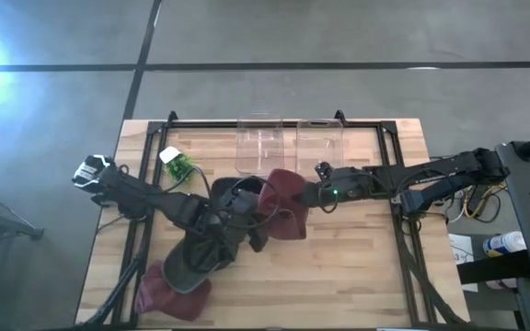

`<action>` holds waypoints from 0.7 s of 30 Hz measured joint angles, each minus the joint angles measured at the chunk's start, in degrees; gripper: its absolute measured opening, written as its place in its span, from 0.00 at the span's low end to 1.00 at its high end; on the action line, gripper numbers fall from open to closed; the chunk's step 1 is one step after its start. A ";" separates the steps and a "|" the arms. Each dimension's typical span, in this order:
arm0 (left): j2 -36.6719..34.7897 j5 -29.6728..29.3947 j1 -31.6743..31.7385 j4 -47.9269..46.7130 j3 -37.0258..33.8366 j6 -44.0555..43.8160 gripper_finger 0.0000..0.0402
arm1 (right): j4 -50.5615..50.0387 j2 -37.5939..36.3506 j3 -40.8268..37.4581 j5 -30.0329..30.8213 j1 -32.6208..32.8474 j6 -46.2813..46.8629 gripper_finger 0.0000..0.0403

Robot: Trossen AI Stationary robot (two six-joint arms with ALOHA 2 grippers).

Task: Pick & Place hat
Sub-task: Put the right red cap into the right transparent bin

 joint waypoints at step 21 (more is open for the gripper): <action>10.02 -4.45 1.25 10.16 -0.17 6.91 0.50 | 10.07 5.78 -0.20 -2.38 -1.34 4.81 0.03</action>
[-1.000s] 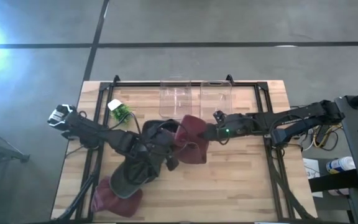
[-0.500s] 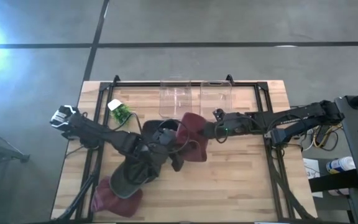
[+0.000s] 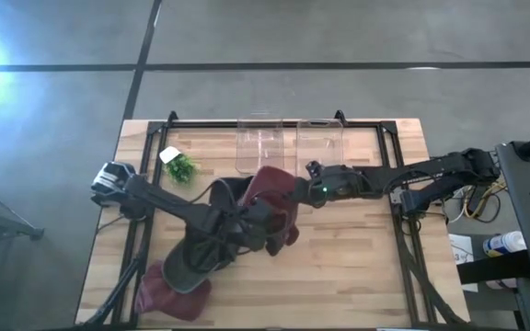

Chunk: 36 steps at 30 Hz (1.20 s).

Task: Pick & Place hat
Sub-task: Put the right red cap into the right transparent bin

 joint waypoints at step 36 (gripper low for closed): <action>-3.61 28.05 -3.78 -15.54 3.28 -15.69 0.60 | -11.27 -0.16 -0.87 3.18 -1.67 -7.56 0.03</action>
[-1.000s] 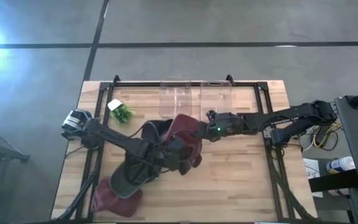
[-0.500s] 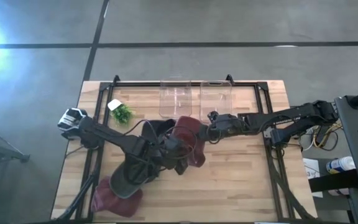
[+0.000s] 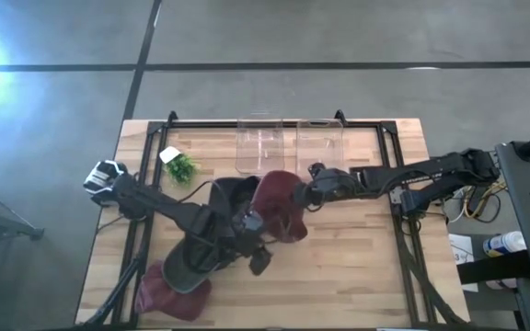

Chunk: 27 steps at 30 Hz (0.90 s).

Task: Pick & Place hat
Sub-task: Put the right red cap into the right transparent bin

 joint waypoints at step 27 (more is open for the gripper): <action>0.26 -12.65 -6.83 -4.99 -0.31 -0.89 0.60 | 5.35 -0.43 -11.47 -18.66 6.69 13.09 0.03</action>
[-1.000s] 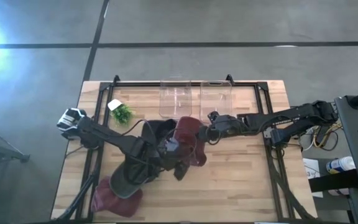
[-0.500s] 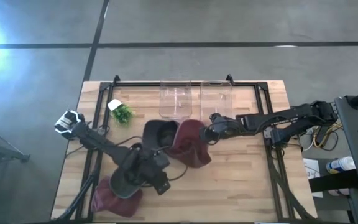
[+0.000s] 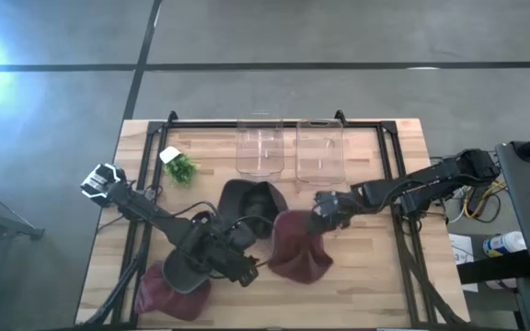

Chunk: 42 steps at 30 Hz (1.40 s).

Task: Pick & Place hat
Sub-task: Put the right red cap into the right transparent bin

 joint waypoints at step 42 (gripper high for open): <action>13.42 13.49 12.00 19.75 -0.06 -2.08 0.55 | 15.09 4.82 -7.19 7.99 13.78 4.17 0.03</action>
